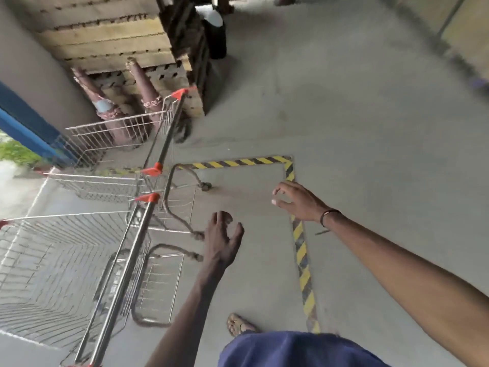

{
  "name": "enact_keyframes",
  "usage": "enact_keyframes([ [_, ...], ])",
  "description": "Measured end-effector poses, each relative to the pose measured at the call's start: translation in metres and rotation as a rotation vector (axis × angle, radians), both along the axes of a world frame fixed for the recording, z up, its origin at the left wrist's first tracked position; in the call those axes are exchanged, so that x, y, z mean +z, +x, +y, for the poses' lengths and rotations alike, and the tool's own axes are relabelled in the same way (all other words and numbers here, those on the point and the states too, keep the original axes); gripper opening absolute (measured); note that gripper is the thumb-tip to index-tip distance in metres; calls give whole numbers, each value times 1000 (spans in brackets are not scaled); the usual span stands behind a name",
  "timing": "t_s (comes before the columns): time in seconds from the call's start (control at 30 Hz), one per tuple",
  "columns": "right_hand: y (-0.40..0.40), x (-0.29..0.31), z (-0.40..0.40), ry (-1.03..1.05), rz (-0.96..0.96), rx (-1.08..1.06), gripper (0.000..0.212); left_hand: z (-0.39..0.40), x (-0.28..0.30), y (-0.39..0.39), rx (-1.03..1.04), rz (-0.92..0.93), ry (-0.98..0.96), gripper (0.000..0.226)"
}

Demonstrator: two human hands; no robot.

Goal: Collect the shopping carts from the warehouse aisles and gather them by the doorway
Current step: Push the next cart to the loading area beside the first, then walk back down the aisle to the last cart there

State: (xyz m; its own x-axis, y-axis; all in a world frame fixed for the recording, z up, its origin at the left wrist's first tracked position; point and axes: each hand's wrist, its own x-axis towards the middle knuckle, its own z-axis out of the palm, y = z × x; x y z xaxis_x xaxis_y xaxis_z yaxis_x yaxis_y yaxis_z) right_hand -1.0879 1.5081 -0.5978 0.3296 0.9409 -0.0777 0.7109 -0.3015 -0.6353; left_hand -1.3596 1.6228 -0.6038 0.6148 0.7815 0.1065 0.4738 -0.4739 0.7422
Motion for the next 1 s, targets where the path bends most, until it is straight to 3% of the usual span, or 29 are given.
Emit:
enact_keyframes([
  [0.27, 117, -10, -271, 73, 8, -450, 19, -152, 6, 191, -412, -40, 35, 48],
  [0.47, 167, -6, -443, 124, 10, -792, 18, -268, 15, 317, -655, -69, -14, 47],
  [0.73, 206, -24, -603, 140, 16, -1192, 18, -389, 4, 473, -966, -79, -16, 48],
  [1.0, 319, -20, -737, 147, -65, -1536, 23, -506, 6, 674, -1202, -60, -83, 49],
])
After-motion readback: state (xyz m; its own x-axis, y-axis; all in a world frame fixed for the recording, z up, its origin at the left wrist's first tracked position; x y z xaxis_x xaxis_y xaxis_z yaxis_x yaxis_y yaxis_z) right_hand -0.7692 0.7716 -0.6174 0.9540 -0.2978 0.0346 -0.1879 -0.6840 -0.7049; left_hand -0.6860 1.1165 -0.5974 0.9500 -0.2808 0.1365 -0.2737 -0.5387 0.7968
